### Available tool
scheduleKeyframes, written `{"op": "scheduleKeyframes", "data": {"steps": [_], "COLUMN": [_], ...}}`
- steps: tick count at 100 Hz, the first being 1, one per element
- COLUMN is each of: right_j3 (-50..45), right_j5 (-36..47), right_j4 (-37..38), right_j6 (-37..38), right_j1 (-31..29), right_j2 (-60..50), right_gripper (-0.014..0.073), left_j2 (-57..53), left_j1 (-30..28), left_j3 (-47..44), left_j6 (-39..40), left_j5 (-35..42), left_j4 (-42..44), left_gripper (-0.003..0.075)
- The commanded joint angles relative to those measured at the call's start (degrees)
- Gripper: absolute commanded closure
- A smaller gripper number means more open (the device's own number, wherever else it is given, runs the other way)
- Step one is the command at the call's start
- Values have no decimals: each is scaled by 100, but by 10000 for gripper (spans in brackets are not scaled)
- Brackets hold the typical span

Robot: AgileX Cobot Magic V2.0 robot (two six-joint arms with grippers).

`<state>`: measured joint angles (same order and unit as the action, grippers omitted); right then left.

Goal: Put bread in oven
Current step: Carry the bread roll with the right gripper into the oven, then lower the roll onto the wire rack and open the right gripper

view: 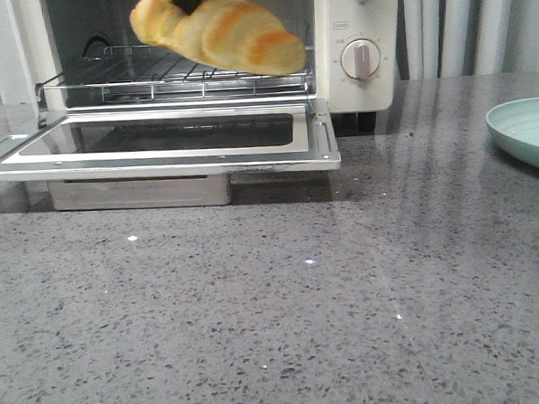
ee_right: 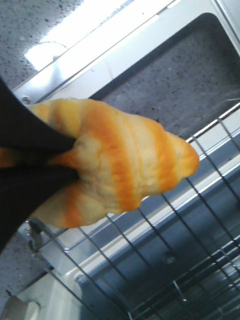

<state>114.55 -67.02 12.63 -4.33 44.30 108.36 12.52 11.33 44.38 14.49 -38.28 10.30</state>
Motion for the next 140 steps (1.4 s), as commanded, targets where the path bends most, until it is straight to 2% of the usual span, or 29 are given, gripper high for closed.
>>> {"op": "scheduleKeyframes", "data": {"steps": [1,23,65,102,127,133,140], "right_j3": [209,279,289,289,289,289,289], "right_j5": [516,910,1727,2491,2588,2588,2588], "right_j4": [340,1027,1863,2139,2147,2147,2147], "right_j6": [-54,-54,-41,-41,-41,-41,-41], "right_j1": [17,17,7,-161,-275,-275,-275], "right_j2": [-207,73,453,594,594,594,594], "right_gripper": [667,667,667,667,666,641,554], "left_j2": [92,92,92,92,92,92,92], "left_j1": [-4,-4,-4,-4,-4,-4,-4], "left_j3": [121,121,121,121,121,121,121], "left_j6": [45,45,45,45,45,45,45], "left_j5": [355,366,366,313,303,303,303], "left_j4": [-9,-9,-9,-9,-9,-9,-9], "left_gripper": [741,741,741,741,741,741,741]}}
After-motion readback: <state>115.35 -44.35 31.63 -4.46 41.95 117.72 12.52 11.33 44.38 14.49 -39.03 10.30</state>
